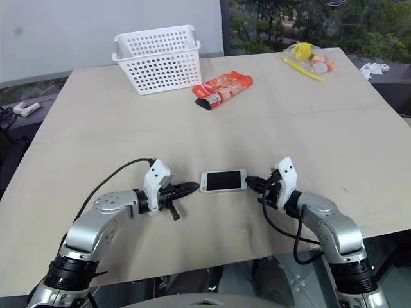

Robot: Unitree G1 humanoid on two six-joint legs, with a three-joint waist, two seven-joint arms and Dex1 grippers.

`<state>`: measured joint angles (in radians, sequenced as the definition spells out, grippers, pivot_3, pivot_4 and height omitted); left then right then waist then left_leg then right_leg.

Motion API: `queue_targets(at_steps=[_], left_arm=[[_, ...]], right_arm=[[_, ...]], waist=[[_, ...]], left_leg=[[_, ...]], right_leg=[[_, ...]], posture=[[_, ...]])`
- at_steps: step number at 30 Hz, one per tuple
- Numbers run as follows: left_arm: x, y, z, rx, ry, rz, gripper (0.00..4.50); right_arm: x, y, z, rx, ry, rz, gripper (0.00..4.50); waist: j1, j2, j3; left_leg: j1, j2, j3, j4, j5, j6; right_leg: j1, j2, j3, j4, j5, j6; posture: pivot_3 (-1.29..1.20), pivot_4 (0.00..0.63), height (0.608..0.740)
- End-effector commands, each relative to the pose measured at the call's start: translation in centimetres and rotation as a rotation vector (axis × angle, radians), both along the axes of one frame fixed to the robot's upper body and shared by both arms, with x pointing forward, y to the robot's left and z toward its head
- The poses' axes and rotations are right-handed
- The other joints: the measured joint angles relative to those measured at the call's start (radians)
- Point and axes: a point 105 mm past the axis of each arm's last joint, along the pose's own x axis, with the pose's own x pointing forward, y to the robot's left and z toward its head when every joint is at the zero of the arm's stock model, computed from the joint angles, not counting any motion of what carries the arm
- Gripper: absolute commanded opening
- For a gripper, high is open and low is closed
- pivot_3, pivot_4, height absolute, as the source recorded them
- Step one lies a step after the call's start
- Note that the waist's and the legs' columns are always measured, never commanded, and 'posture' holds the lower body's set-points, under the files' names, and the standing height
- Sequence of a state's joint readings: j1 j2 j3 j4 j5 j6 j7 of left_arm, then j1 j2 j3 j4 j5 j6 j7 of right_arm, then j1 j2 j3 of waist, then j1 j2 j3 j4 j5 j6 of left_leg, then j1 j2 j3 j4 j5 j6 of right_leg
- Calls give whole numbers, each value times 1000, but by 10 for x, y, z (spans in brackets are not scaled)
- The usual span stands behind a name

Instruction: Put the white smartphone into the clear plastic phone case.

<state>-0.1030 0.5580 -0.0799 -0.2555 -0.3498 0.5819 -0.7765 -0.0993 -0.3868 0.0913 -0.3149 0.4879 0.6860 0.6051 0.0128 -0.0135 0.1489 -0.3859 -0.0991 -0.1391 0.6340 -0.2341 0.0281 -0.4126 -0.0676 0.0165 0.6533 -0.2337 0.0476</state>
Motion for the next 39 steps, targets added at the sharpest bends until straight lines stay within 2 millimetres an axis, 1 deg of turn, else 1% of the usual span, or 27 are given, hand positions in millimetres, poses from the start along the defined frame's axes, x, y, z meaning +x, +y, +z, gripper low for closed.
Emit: queue_targets(at_steps=[1, 5, 9, 11, 16, 20, 23, 25, 29, 30, 33, 36, 37, 39], left_arm=[[-2, -11, 3, -15, -15, -29, 0], [-2, -11, 3, -15, -18, -29, 0], [-1, -9, 3, -12, -22, -22, 0], [-2, -9, 3, -11, -24, -22, 0], [-1, -11, 6, -20, -36, -21, 0], [0, -11, 6, -19, -38, -22, 0], [0, -11, 6, -16, -44, -21, 0], [1, -8, 10, -27, -61, -9, 0], [7, -5, 36, -134, -136, 8, 0], [7, -6, 41, -160, -154, -4, 0], [2, -20, 49, -234, -176, -66, 0], [2, -29, 46, -274, -145, -83, 0], [4, -30, 40, -248, -129, -76, 0], [6, -35, 14, -161, -62, -94, 0]], right_arm=[[-13, 22, -7, -57, 1, 118, 52], [-13, 25, -10, -148, -49, 160, 52], [-14, 22, -20, -320, -138, 230, 52], [-14, 22, -23, -361, -158, 254, 52], [-15, 20, -34, -464, -179, 308, 52], [-15, 16, -45, -541, -154, 339, 52], [-15, 15, -50, -573, -137, 358, 52], [-15, 16, -52, -579, -121, 359, 52], [-14, 15, -55, -602, -117, 366, 52], [-14, 15, -55, -604, -117, 365, 52], [-13, 14, -55, -609, -116, 363, 52], [-11, 13, -55, -614, -116, 357, 52], [-10, 14, -54, -611, -121, 352, 52], [-6, 16, -47, -576, -140, 327, 52]], waist=[[0, 0, 0], [0, 0, 0], [-1, 0, -1], [0, -1, -1], [0, -2, -2], [0, -2, -2], [2, -3, -2], [2, -3, -2], [2, -3, -3], [2, -3, -3], [1, -3, -3], [1, -3, -3], [1, -3, -3], [1, -3, -3]], left_leg=[[1, 0, 0, 0, 0, 0], [1, 0, 0, 0, 0, 0], [2, 0, 0, 0, 0, 0], [3, 1, 1, 0, 0, 0], [4, 1, 1, 0, 0, 0], [5, 1, 1, 0, 0, 0], [5, 1, 0, 0, 0, 0], [5, 1, 0, 0, 0, 0], [5, 1, 0, 0, 0, 0], [5, 1, 0, 0, 0, 0], [5, 1, 0, 0, 0, 0], [5, 1, 0, 0, 0, 0], [5, 1, 0, 0, 0, 0], [6, 1, 0, 0, 0, 0]], right_leg=[[0, 0, 0, 0, 0, 0], [0, 0, 0, 0, 0, 0], [1, 1, 0, 0, -2, 3], [2, 0, 0, 0, -2, 3], [3, 0, 0, 0, -2, 3], [4, 0, 0, 0, -2, 3], [5, 0, -1, -1, -2, 3], [5, 0, -1, -2, -2, 3], [6, 0, -1, -4, -1, 1], [6, 0, -1, -4, -1, 1], [6, 0, -1, -5, -1, 2], [7, 0, -2, -6, -1, 2], [7, 0, -2, -6, -1, 2], [8, 0, -2, -6, -2, 3]], posture=[[0, 150, 740], [0, 150, 740], [0, 150, 740], [0, 150, 740], [0, 150, 740], [0, 150, 740], [0, 150, 740], [0, 150, 740], [0, 150, 740], [0, 150, 740], [0, 150, 740], [0, 150, 740], [0, 150, 740], [0, 150, 740]])
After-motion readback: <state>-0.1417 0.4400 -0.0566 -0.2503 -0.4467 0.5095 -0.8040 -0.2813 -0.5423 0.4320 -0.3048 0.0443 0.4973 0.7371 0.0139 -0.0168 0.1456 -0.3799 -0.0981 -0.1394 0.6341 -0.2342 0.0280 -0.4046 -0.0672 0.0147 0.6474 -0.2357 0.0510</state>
